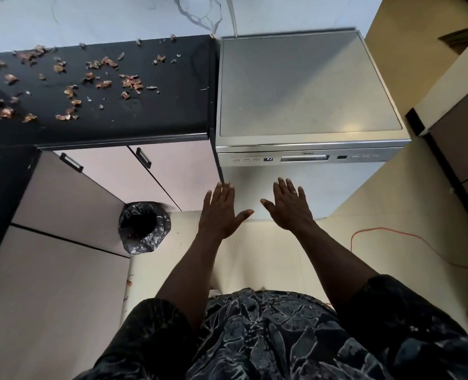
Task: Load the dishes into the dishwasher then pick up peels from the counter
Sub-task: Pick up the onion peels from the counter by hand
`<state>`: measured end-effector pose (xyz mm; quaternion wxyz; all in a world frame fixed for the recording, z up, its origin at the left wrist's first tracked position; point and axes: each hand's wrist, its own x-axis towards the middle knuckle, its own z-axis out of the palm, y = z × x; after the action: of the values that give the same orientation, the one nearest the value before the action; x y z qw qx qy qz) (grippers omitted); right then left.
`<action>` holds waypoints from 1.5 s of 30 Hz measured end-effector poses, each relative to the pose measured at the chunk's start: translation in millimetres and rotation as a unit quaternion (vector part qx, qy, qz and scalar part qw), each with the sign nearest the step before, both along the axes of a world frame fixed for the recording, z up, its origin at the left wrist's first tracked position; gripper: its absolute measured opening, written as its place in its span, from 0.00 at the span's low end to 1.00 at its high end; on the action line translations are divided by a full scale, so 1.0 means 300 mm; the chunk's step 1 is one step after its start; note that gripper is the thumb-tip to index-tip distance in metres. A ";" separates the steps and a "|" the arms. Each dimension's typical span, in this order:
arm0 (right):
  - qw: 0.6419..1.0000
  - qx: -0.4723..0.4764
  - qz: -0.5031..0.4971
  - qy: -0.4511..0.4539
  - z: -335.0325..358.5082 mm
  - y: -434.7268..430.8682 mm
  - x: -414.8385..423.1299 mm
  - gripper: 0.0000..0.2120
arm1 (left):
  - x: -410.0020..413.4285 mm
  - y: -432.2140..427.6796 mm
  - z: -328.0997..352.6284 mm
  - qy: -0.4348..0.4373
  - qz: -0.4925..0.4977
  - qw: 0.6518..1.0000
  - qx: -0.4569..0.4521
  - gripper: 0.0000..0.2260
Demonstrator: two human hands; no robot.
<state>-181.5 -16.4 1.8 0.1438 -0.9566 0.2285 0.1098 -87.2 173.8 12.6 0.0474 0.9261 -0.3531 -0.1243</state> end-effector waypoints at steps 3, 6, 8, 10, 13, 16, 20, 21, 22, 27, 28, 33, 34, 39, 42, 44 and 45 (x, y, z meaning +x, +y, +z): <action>1.000 0.001 0.000 0.000 0.001 0.009 0.009 0.35 | 0.003 0.009 -0.007 -0.004 -0.004 1.000 0.005 0.42; 1.000 0.006 0.002 -0.003 0.003 0.022 0.024 0.35 | 0.019 0.017 -0.013 -0.006 -0.004 1.000 0.005 0.45; 1.000 0.006 0.003 -0.007 0.010 0.033 0.040 0.35 | 0.035 0.023 -0.014 -0.008 -0.004 1.000 0.003 0.47; 1.000 0.006 0.007 -0.013 0.022 0.045 0.059 0.35 | 0.050 0.029 -0.012 -0.009 -0.001 1.000 0.003 0.48; 1.000 0.005 0.015 -0.020 0.038 0.068 0.094 0.35 | 0.069 0.038 -0.004 -0.011 0.004 1.000 0.001 0.48; 0.999 0.011 0.024 -0.029 0.057 0.095 0.145 0.35 | 0.096 0.051 0.001 -0.020 0.008 1.000 -0.002 0.45; 0.997 0.000 0.055 -0.048 0.097 0.135 0.244 0.34 | 0.190 0.099 0.033 -0.044 0.010 0.999 -0.004 0.46; 0.996 -0.006 0.068 -0.052 0.112 0.143 0.281 0.34 | 0.230 0.116 0.050 -0.052 0.010 0.999 -0.005 0.46; 0.995 -0.011 0.078 -0.057 0.127 0.149 0.315 0.33 | 0.268 0.136 0.070 -0.058 0.013 0.998 -0.009 0.46; 0.991 -0.011 0.110 -0.081 0.233 0.188 0.545 0.32 | 0.497 0.238 0.176 -0.085 0.039 0.995 -0.020 0.46; 0.989 -0.014 0.116 -0.088 0.256 0.200 0.598 0.32 | 0.546 0.259 0.199 -0.090 0.043 0.995 -0.020 0.47; 0.982 -0.007 0.146 -0.117 0.376 0.270 0.862 0.31 | 0.750 0.358 0.304 -0.109 0.063 0.992 -0.027 0.49; 0.979 -0.006 0.155 -0.130 0.402 0.288 0.912 0.32 | 0.789 0.375 0.329 -0.112 0.066 0.991 -0.029 0.50; 0.963 -0.028 0.192 -0.187 0.531 0.379 1.138 0.32 | 0.986 0.469 0.478 -0.136 0.089 0.986 -0.039 0.44; 0.956 -0.029 0.199 -0.214 0.608 0.423 1.251 0.32 | 1.091 0.540 0.566 -0.171 0.109 0.978 -0.045 0.51; 0.952 -0.030 0.205 -0.226 0.653 0.449 1.319 0.32 | 1.162 0.584 0.613 -0.192 0.112 0.973 -0.057 0.51; 0.950 -0.033 0.210 -0.227 0.667 0.457 1.344 0.32 | 1.189 0.602 0.634 -0.197 0.110 0.972 -0.062 0.50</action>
<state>221.9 120.8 202.0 0.1344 -0.9867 -0.0125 -0.0906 269.6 354.3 202.9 0.0474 0.9607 -0.2586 0.0888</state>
